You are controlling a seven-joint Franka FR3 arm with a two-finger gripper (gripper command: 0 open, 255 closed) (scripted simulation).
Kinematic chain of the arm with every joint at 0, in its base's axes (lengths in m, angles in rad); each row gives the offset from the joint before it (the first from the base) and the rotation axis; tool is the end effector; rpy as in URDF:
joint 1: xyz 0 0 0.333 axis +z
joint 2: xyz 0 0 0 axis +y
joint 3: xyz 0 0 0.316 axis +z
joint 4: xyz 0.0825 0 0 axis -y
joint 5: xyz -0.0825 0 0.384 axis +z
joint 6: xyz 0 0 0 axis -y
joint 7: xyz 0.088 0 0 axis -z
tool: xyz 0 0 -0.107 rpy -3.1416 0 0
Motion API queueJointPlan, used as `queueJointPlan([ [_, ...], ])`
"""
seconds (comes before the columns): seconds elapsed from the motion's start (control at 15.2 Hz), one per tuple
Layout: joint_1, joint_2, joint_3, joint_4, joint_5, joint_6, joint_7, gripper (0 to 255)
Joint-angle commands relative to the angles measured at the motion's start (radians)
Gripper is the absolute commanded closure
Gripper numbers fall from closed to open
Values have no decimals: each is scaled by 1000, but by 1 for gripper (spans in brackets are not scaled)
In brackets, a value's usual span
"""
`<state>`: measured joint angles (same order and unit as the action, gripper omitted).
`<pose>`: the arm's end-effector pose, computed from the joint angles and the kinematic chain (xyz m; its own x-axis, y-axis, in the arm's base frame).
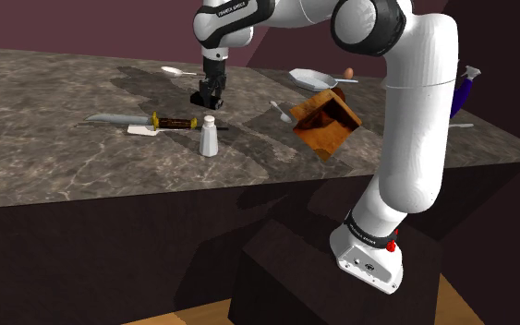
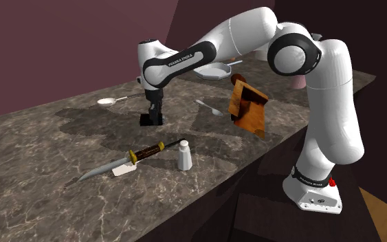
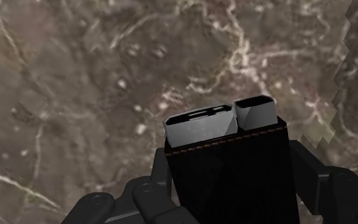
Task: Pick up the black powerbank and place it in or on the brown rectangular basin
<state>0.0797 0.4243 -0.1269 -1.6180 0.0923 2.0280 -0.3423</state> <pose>0.6711 -0.0165 0.3797 0.9652 0.2617 0.0000 0.2615 -0.9647 -0.0321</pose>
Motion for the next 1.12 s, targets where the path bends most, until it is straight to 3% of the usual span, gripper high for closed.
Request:
queueJointPlan([
  [0.0, 0, 1, 0, -1, 0, 0, 0, 255],
  [0.4, 0, 1, 0, -1, 0, 0, 0, 255],
  [1.06, 0, -35, -3, 82, -8, -119, 8, 255],
])
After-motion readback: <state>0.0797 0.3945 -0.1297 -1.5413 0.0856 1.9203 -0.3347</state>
